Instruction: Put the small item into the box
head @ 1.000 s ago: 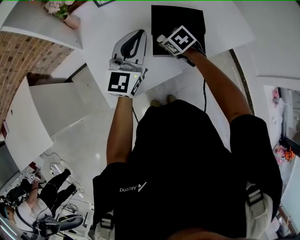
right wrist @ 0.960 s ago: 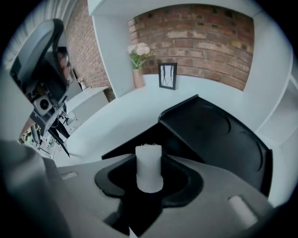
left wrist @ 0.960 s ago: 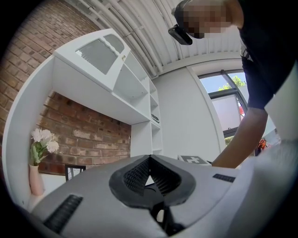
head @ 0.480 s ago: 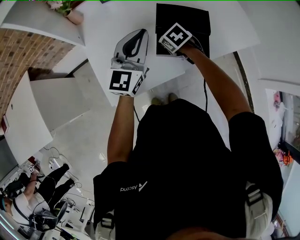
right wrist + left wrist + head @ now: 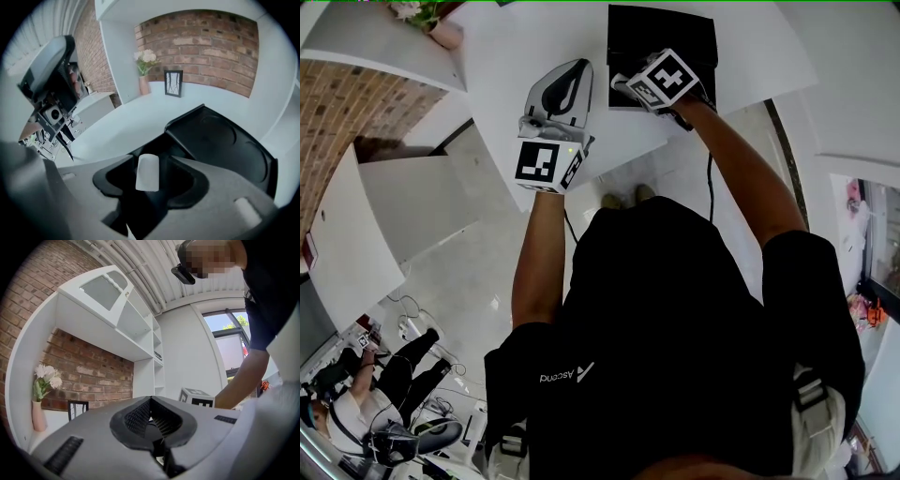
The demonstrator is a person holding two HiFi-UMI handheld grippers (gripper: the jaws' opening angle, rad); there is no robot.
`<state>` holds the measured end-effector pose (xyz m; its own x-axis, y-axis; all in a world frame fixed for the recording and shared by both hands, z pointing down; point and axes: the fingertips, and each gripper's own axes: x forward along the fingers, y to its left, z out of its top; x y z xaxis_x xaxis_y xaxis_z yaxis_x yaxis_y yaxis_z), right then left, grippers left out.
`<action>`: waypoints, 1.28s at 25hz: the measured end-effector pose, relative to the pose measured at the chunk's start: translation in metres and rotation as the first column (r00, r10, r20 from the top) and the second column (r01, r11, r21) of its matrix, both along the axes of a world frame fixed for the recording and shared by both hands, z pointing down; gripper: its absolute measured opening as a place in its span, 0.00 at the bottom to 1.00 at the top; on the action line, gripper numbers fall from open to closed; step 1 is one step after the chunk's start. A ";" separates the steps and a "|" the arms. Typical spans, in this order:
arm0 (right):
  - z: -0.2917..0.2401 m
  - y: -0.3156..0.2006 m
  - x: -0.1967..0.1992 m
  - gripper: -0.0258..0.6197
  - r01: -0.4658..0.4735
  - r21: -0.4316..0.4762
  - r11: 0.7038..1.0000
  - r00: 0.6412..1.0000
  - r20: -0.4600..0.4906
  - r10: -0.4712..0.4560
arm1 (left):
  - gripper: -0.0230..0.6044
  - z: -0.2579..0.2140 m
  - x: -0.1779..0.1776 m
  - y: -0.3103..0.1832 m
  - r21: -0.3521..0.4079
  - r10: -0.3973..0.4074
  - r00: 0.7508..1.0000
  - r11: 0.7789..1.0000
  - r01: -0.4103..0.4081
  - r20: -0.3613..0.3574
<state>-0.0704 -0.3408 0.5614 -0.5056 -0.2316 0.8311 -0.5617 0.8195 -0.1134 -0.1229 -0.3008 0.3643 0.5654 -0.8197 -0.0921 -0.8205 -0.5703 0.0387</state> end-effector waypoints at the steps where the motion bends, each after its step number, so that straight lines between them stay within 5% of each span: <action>1: -0.004 0.001 0.000 0.37 0.001 0.008 1.000 1.000 0.018 -0.001 | 0.03 0.001 0.002 0.000 -0.002 0.004 1.000 1.000 -0.004 0.000; 15: -0.097 0.024 0.012 0.33 -0.062 0.201 0.978 0.943 0.332 -0.008 | 0.03 -0.005 0.030 0.013 -0.014 0.037 0.999 0.999 -0.037 -0.013; 24: -0.196 0.069 0.032 0.12 -0.150 0.474 0.868 0.840 0.524 -0.140 | 0.03 -0.042 0.053 0.040 0.022 0.061 0.998 0.998 -0.061 -0.016; 32: -0.260 0.107 0.055 0.04 -0.286 0.524 0.802 0.715 0.674 -0.185 | 0.03 -0.073 0.075 0.069 0.079 0.104 0.995 0.992 -0.103 -0.001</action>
<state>-0.0156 -0.2341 0.3011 -0.8252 -0.5641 -0.0292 -0.5642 0.8256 -0.0086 -0.0483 -0.2314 0.2911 0.6462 -0.7468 -0.1570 -0.7568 -0.6537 -0.0054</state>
